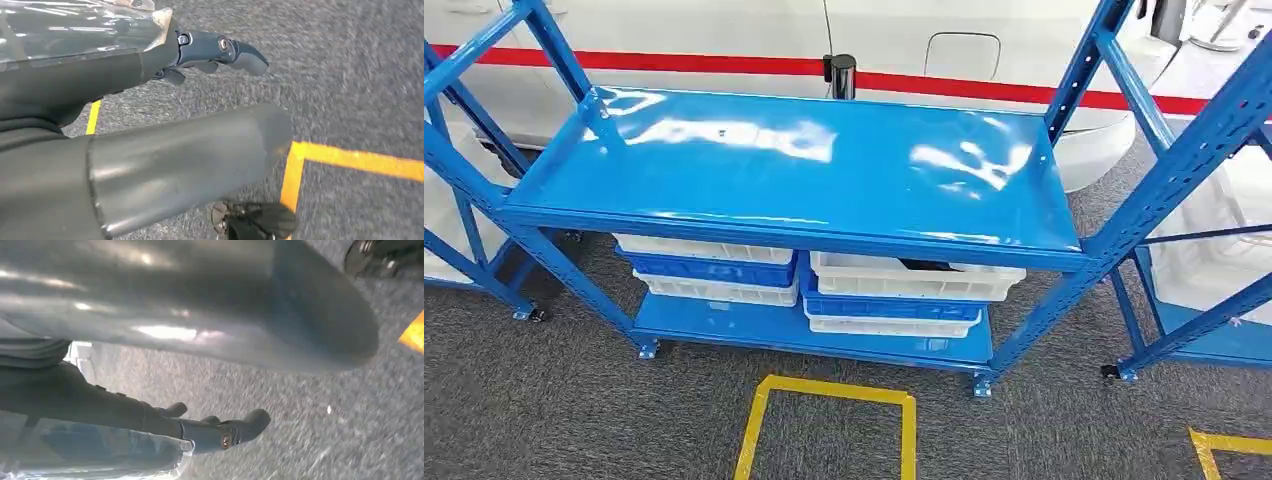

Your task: Take the parts from the cabinet and place them on the table.

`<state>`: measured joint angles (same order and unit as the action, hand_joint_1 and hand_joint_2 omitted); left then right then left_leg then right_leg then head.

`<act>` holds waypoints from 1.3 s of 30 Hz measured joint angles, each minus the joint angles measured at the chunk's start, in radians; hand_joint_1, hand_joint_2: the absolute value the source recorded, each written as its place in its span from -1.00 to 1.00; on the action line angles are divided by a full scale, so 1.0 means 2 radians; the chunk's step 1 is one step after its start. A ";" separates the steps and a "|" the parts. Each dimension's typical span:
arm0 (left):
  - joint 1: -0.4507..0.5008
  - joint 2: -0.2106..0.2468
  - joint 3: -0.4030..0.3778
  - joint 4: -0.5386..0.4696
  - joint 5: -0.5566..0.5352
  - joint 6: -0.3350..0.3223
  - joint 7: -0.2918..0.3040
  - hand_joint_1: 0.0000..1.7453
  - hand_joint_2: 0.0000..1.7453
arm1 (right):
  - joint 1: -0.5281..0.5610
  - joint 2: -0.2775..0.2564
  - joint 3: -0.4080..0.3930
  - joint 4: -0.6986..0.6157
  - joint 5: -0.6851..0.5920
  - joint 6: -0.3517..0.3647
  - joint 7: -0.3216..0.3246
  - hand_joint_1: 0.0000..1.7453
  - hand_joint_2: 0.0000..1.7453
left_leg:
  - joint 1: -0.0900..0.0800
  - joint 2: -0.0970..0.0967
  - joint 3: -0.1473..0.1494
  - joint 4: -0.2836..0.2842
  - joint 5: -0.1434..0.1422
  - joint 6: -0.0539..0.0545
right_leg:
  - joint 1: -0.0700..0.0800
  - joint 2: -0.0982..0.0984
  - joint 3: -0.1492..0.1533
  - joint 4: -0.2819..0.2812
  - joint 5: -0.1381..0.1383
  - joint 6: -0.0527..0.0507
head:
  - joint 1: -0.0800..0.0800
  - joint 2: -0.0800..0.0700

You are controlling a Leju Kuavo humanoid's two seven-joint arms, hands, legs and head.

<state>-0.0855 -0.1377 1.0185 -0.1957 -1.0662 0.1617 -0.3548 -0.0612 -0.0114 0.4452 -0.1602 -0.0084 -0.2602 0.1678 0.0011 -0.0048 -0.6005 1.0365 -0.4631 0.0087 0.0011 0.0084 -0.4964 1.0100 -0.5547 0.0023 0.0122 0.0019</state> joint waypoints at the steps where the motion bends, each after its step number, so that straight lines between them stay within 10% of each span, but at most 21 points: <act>1: 0.000 0.000 0.000 0.000 0.000 0.000 0.000 -1.00 -1.00 | 0.000 0.000 0.000 0.000 0.000 0.000 0.000 -1.00 -1.00 | -0.001 0.000 0.000 0.000 -0.001 0.002 | 0.000 0.000 0.001 -0.001 0.000 0.001 | 0.000 0.000; 17: 0.000 0.000 0.000 0.000 0.001 0.000 0.003 -1.00 -1.00 | 0.000 0.002 0.001 0.000 0.000 0.000 -0.003 -1.00 -1.00 | -0.002 0.000 0.005 0.000 -0.006 0.008 | -0.001 -0.001 0.009 -0.008 -0.001 0.005 | 0.000 0.000; 18: 0.000 0.001 0.000 0.000 0.001 0.000 0.004 -1.00 -1.00 | 0.000 0.002 0.001 0.000 -0.002 0.001 -0.004 -1.00 -1.00 | -0.003 0.000 0.005 0.003 -0.009 0.014 | -0.009 -0.001 0.011 -0.013 0.001 0.009 | -0.001 0.000; 21: 0.000 -0.002 0.000 0.000 0.001 0.000 0.005 -1.00 -1.00 | 0.000 0.000 0.000 0.000 -0.006 0.002 -0.005 -1.00 -1.00 | 0.004 0.005 0.027 -0.031 0.004 0.021 | -0.004 -0.001 0.017 -0.011 -0.001 0.014 | 0.000 0.000; 24: 0.000 -0.003 0.000 0.000 0.002 0.000 0.006 -1.00 -1.00 | -0.001 0.000 0.000 0.000 -0.007 0.005 -0.006 -1.00 -1.00 | 0.007 0.014 0.033 -0.038 0.005 0.024 | -0.006 -0.001 -0.042 0.090 -0.040 0.011 | 0.003 0.000; 26: 0.000 -0.004 0.000 0.000 0.004 0.001 0.007 -1.00 -1.00 | 0.000 -0.001 0.000 0.000 -0.006 0.006 -0.008 -1.00 -1.00 | 0.009 0.020 0.034 -0.038 0.002 0.019 | -0.013 -0.001 -0.076 0.134 -0.046 0.019 | 0.003 0.000; 29: 0.000 -0.005 0.002 0.000 0.005 0.002 0.009 -1.00 -1.00 | 0.003 -0.002 0.000 0.000 -0.005 0.006 -0.008 -1.00 -1.00 | 0.021 0.030 0.042 -0.033 -0.007 0.004 | -0.027 -0.013 -0.040 0.037 0.014 0.051 | 0.003 0.000; 30: 0.000 -0.005 0.002 0.000 0.005 0.003 0.010 -1.00 -1.00 | 0.002 -0.001 0.000 0.000 -0.005 0.007 -0.008 -1.00 -1.00 | 0.022 0.034 0.043 -0.026 -0.013 -0.004 | -0.032 -0.036 -0.025 -0.003 0.033 0.060 | 0.005 0.000; 31: 0.000 0.000 0.002 -0.001 0.004 0.003 0.011 -1.00 -1.00 | 0.000 0.004 0.000 0.000 -0.005 0.009 -0.008 -1.00 -1.00 | 0.018 0.038 0.043 -0.021 -0.020 -0.012 | -0.027 -0.049 -0.031 0.007 0.033 0.058 | 0.009 0.000; 32: 0.000 -0.003 0.002 0.000 0.004 0.003 0.011 -1.00 -1.00 | -0.001 0.000 0.000 0.000 -0.005 0.009 -0.008 -1.00 -1.00 | 0.017 0.043 0.045 -0.019 -0.024 -0.016 | -0.025 -0.036 -0.027 0.009 0.031 0.042 | 0.007 0.000; 35: -0.002 -0.003 0.002 -0.001 -0.001 0.003 0.012 -1.00 -1.00 | 0.000 0.001 0.000 0.000 -0.007 0.008 -0.009 -1.00 -1.00 | 0.024 0.052 0.050 -0.020 -0.025 -0.019 | -0.025 -0.022 -0.031 0.014 0.028 0.026 | 0.004 0.000; 37: -0.002 -0.003 0.002 -0.001 -0.001 0.004 0.013 -1.00 -1.00 | 0.000 0.001 0.000 0.000 -0.005 0.005 -0.011 -1.00 -1.00 | 0.027 0.019 0.039 0.010 -0.050 -0.018 | -0.024 -0.017 -0.030 0.013 0.028 0.021 | 0.002 0.000; 39: -0.001 -0.003 0.002 -0.001 -0.002 0.005 0.014 -1.00 -1.00 | -0.001 0.001 0.000 0.000 -0.005 0.004 -0.012 -1.00 -1.00 | 0.022 0.007 -0.005 0.092 -0.089 -0.015 | -0.020 -0.012 -0.031 0.013 0.027 0.016 | 0.000 0.000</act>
<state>-0.0879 -0.1438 1.0224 -0.1968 -1.0693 0.1713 -0.3273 -0.0624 -0.0103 0.4456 -0.1598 -0.0179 -0.2517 0.1431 0.0450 0.0083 -0.6108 1.2195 -0.6411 -0.0221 -0.0395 -0.0149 -0.5580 1.0364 -0.5011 0.0336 0.0126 0.0019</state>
